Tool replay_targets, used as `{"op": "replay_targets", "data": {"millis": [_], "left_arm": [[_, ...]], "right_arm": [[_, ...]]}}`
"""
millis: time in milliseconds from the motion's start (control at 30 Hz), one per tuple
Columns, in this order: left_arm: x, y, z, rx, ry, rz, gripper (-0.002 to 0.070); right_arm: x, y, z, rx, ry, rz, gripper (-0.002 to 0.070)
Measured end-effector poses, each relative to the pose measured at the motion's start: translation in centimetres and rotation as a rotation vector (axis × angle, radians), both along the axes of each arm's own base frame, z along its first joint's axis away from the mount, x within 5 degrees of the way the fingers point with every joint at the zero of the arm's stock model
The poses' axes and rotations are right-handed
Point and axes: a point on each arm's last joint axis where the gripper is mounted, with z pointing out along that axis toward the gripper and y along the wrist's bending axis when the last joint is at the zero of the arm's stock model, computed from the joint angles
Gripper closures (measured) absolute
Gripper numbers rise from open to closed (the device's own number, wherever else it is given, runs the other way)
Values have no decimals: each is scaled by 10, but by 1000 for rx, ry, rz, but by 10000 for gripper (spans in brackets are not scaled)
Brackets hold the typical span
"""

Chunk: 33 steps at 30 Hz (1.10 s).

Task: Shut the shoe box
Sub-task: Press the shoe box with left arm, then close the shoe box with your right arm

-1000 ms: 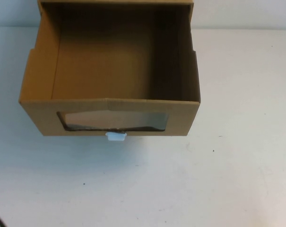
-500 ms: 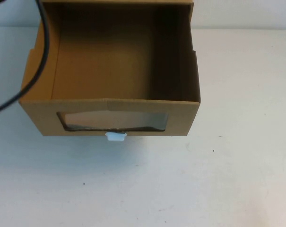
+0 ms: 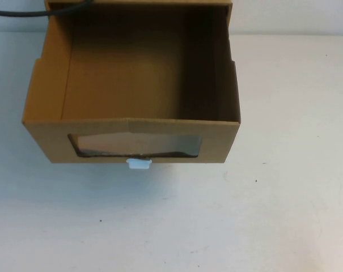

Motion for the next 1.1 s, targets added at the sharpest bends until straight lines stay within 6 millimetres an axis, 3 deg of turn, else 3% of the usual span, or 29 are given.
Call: {"op": "replay_targets", "data": {"millis": [167,367,733,1100], "left_arm": [[30,-24,-21,73,18,-38,677],[56,-36,-45,95,42,-41,677],[77,-41,-74,103,90,-33,677],[78,-41,-75,106,96,-37,677]], "right_arm": [[0,0,0,0,0,0,689],[0,0,0,0,0,0,689],[1,0,3,15,-35,-6,689],[3,2,22,530,-172,-58,689]]}}
